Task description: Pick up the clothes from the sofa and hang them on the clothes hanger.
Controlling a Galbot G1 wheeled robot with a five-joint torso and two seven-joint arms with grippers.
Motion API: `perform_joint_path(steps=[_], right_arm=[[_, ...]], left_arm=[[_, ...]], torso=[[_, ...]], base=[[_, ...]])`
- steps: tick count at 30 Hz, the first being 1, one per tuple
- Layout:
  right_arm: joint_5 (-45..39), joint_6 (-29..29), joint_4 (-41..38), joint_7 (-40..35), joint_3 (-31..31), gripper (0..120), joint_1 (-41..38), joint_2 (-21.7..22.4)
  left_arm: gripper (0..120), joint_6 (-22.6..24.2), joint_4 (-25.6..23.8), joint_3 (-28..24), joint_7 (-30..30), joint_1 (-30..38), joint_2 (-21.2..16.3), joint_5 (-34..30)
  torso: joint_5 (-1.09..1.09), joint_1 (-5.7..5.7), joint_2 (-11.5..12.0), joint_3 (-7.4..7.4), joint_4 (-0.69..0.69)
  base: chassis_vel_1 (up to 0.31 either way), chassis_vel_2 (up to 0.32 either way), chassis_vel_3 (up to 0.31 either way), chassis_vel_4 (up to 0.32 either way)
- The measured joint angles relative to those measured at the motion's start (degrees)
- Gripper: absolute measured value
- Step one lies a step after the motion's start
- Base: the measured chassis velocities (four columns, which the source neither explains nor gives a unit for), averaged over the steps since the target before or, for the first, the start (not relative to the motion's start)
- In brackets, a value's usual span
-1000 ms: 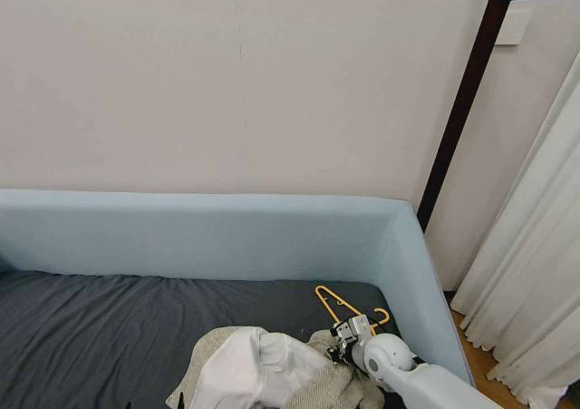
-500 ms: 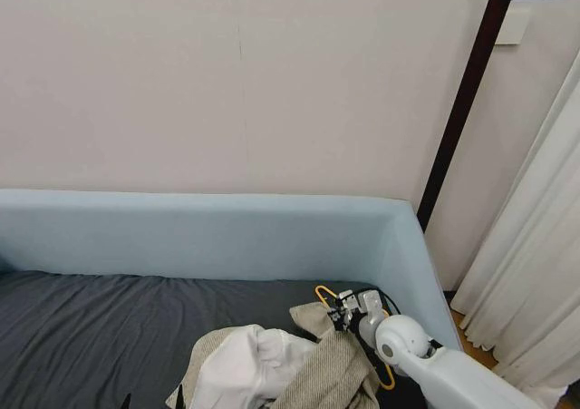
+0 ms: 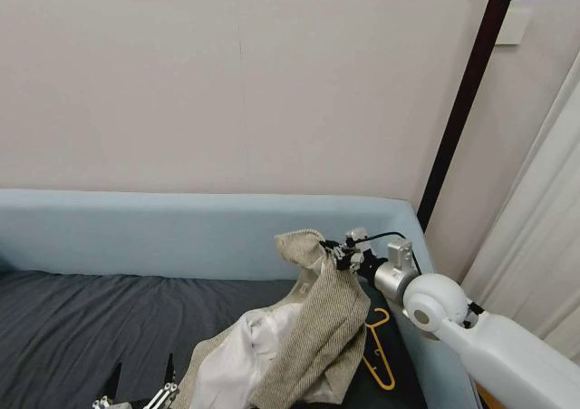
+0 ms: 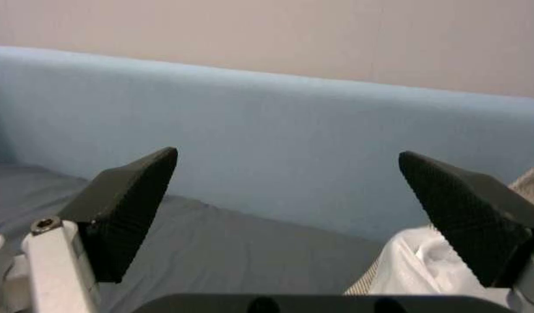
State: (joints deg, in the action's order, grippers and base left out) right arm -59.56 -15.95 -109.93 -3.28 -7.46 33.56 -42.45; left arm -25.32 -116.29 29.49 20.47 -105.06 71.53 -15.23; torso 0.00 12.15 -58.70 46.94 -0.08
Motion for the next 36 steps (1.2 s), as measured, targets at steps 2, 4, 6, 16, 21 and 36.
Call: perform_joint_path(steps=[2,4,6,16,21,36], right_arm=[[-0.23,0.99,-0.78,1.02,1.04,0,1.23,1.05],[-0.23,2.31,-1.71,2.48,1.70,0,2.80,2.62],[-0.06,3.97,-2.47,3.89,1.85,0,3.98,3.92],[-0.77,8.27,-2.89,7.19,1.65,0,4.37,4.65],[-1.52,8.67,-2.29,8.19,-0.03,0,2.96,4.03],[-2.33,9.57,-1.67,10.13,-1.03,0,2.37,5.43]], left_arm=[[100,0.73,0.13,0.00,0.19,0.70,-0.48,-0.84],[100,2.58,0.71,-0.12,0.34,2.35,-1.82,-2.79],[100,5.27,1.21,-0.53,-0.18,5.03,-4.75,-6.66],[100,13.54,11.90,-4.46,-9.03,21.48,-24.06,-29.44],[100,14.12,20.07,-8.92,-14.27,27.65,-28.06,-34.51],[100,8.19,65.08,-42.37,-43.36,67.71,-19.74,-40.73]], torso=[[0.00,0.00,0.00,0.00,0.00],[0.00,0.00,0.00,0.00,-0.02],[-0.02,0.00,0.00,0.00,0.00],[-0.02,0.00,0.00,0.00,-0.05],[-0.02,0.00,0.00,0.01,0.06],[0.02,0.01,0.01,0.01,-0.01]], base=[[0.000,0.000,0.000,0.000],[0.000,0.000,0.000,0.000],[0.000,0.000,0.000,0.000],[0.000,0.000,0.000,0.000],[0.000,0.000,0.000,0.000],[0.000,0.000,0.000,0.000]])
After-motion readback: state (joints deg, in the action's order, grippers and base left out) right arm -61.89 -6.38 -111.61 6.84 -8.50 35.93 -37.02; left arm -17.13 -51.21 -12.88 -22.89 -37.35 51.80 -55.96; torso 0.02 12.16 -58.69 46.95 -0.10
